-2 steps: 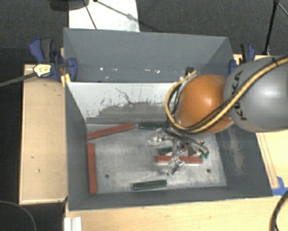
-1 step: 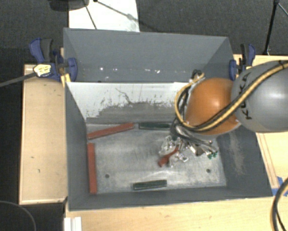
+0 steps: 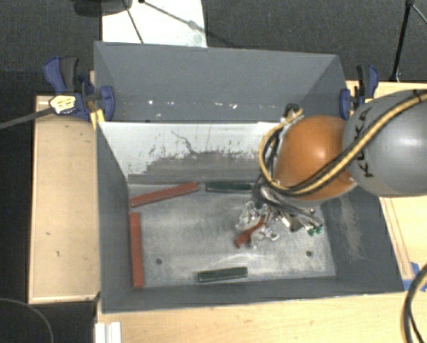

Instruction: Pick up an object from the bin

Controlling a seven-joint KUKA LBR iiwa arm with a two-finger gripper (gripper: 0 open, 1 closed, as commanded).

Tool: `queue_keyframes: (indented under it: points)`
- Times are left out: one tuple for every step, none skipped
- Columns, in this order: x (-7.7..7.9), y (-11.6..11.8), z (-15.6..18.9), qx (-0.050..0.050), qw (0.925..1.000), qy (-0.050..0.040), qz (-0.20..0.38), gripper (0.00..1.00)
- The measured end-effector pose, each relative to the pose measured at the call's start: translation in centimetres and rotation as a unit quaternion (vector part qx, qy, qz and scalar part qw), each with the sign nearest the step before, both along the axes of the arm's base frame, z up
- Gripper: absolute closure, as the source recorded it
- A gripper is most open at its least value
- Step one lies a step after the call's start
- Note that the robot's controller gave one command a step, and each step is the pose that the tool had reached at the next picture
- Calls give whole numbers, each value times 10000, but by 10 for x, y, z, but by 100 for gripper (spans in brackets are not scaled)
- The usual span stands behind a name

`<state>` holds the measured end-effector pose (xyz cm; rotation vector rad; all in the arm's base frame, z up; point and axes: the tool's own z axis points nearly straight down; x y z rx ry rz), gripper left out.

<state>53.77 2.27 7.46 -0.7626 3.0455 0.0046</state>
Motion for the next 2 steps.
queue_keyframes:
  points:
    - [13,6,0,-27,9994,31,354,100]
    - [-11,22,169,-11,9978,-21,667,100]
